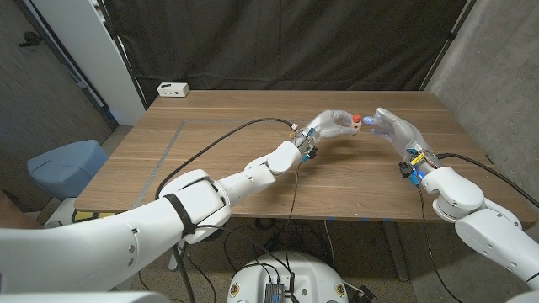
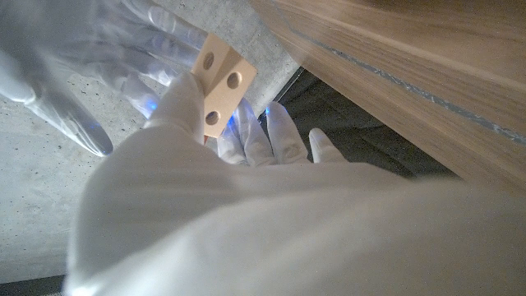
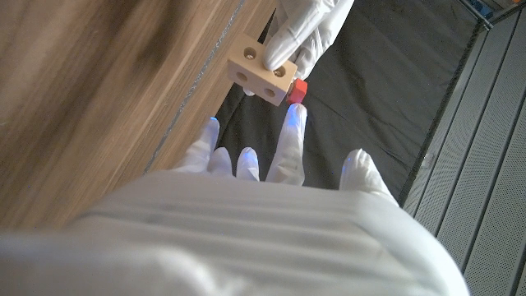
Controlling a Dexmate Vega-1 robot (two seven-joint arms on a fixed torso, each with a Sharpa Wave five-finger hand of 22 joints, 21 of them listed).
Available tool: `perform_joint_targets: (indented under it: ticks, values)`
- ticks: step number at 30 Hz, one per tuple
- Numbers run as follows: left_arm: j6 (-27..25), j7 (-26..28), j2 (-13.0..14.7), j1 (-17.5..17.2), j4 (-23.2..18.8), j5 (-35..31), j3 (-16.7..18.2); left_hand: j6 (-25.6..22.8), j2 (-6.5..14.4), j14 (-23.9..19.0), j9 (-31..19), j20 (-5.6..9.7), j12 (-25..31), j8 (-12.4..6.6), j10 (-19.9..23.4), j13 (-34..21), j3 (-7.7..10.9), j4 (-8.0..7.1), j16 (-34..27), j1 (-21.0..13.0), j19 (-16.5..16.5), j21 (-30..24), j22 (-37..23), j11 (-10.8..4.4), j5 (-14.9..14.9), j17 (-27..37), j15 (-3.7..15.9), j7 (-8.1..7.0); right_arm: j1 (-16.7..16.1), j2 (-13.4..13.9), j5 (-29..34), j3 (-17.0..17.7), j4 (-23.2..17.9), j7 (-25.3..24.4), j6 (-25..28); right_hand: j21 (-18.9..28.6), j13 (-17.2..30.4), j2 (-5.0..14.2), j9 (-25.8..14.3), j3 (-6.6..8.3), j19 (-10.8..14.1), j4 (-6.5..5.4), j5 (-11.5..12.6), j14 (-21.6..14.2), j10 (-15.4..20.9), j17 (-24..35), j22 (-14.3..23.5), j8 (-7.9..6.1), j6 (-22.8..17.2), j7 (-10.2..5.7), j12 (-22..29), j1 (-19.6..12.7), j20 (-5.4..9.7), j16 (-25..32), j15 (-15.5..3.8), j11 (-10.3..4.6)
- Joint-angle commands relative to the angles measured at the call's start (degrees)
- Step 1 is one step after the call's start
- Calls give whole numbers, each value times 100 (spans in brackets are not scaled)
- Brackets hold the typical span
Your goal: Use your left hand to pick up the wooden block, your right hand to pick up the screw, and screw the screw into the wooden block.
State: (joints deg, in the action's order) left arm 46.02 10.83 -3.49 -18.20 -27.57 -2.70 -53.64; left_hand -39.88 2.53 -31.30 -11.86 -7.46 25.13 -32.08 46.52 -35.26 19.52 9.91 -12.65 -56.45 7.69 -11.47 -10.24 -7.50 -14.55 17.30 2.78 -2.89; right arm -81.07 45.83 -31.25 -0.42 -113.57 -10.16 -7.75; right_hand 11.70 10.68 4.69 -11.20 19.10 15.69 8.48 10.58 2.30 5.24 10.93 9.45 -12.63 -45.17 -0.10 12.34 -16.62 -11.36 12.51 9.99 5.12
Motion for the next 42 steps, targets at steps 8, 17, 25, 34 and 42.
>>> perform_joint_targets:
  ticks: [8,17,25,34,42]
  values:
    - [69,45,-135,149,296,86,-152,-1227,196,-23,-19,29,341,-32,542,-103,143,-112,-18,90,28,-15,-15,-484,-43,14,538,-284,146,-152,114,-1,64,-132,24,-11,15,-78,-27,18,105,9,-19,18,-187,10,22,190,480,-87,-109,-13,-7,-30,59,8]
    - [22,0,-153,211,382,153,-185,-1227,200,-19,-19,28,341,-32,536,-107,142,-114,-19,90,25,-14,-15,-485,-42,18,537,-285,467,-114,58,-221,235,49,107,-90,21,-95,-34,-11,5,-16,-30,174,-486,22,20,283,1034,-155,-188,28,-43,-106,61,-33]
    - [-82,-87,-183,286,476,260,-211,-1228,193,-20,-19,27,338,-31,538,-103,144,-112,-14,93,23,-13,-15,-482,-42,13,540,-288,757,-53,-23,-427,397,211,184,-132,21,-109,-29,-36,-99,-30,-34,341,-722,32,17,286,1397,-190,-212,64,-72,-153,92,-26]
    - [-174,-73,-206,349,535,326,-289,-1227,201,-13,-19,17,335,-30,532,-100,147,-111,-15,87,15,-10,-15,-483,-43,17,536,-293,891,49,-130,-520,412,229,338,-154,19,-106,-24,-55,-223,-48,-42,481,-958,41,15,278,1642,-172,-229,102,-68,-173,121,-8]
    - [-210,45,-205,397,555,332,-363,-1238,193,-16,-19,13,338,-34,533,-107,141,-110,-18,87,11,-9,-15,-489,-41,18,540,-297,1008,15,-170,-610,547,215,284,-149,18,-104,-22,-66,-254,-58,-46,504,-992,44,15,266,1727,-143,-209,124,-69,-164,139,-1]
